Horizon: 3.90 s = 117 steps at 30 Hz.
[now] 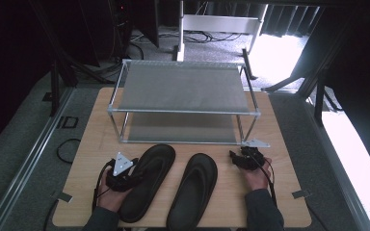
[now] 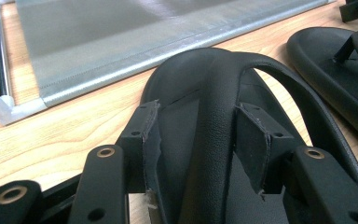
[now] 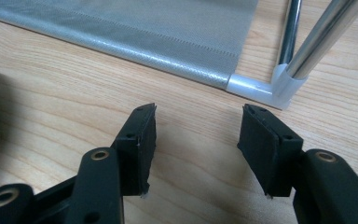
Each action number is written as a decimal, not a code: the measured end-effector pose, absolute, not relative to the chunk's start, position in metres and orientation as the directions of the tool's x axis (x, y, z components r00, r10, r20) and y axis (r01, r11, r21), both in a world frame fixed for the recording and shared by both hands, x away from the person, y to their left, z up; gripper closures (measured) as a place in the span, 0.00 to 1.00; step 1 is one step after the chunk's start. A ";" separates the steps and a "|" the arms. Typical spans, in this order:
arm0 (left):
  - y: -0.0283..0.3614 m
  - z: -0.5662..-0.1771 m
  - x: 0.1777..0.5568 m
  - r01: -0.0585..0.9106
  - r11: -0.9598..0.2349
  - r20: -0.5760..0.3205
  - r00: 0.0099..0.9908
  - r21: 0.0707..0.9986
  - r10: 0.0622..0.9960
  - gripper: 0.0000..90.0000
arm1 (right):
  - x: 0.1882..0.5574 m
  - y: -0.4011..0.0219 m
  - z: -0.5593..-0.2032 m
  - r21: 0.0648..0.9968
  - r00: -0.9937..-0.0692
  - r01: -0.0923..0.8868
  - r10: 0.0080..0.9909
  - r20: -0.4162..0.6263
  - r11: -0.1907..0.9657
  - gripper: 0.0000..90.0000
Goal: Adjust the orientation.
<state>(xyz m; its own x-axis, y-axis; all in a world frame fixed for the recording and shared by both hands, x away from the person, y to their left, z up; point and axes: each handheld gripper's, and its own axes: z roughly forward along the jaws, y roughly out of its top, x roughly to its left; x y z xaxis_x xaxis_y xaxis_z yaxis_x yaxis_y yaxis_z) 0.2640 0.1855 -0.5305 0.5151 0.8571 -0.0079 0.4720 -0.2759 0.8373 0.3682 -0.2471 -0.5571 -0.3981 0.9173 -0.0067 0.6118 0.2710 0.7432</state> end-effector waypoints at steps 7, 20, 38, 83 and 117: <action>0.184 -0.531 0.264 0.477 -0.292 -0.006 0.529 0.829 0.849 0.60 | 0.375 -0.250 -0.553 0.744 -0.361 0.609 0.931 -0.048 0.275 0.65; 0.182 -0.533 0.265 0.487 -0.310 0.000 0.537 0.816 0.844 0.65 | 0.385 -0.262 -0.542 0.773 -0.262 0.602 0.964 -0.044 0.199 0.71; 0.177 -0.538 0.270 0.501 -0.344 0.012 0.553 0.794 0.833 0.75 | 0.413 -0.269 -0.546 0.789 -0.277 0.595 0.961 0.020 0.155 0.85; 0.151 -0.527 0.307 0.480 -0.286 -0.003 0.516 0.830 0.857 0.81 | 0.409 -0.272 -0.552 0.787 -0.292 0.594 0.956 0.018 0.166 0.87; 0.110 -0.529 0.358 0.491 -0.204 0.000 0.383 0.847 0.924 0.80 | 0.409 -0.272 -0.552 0.790 -0.288 0.590 0.957 0.016 0.165 0.87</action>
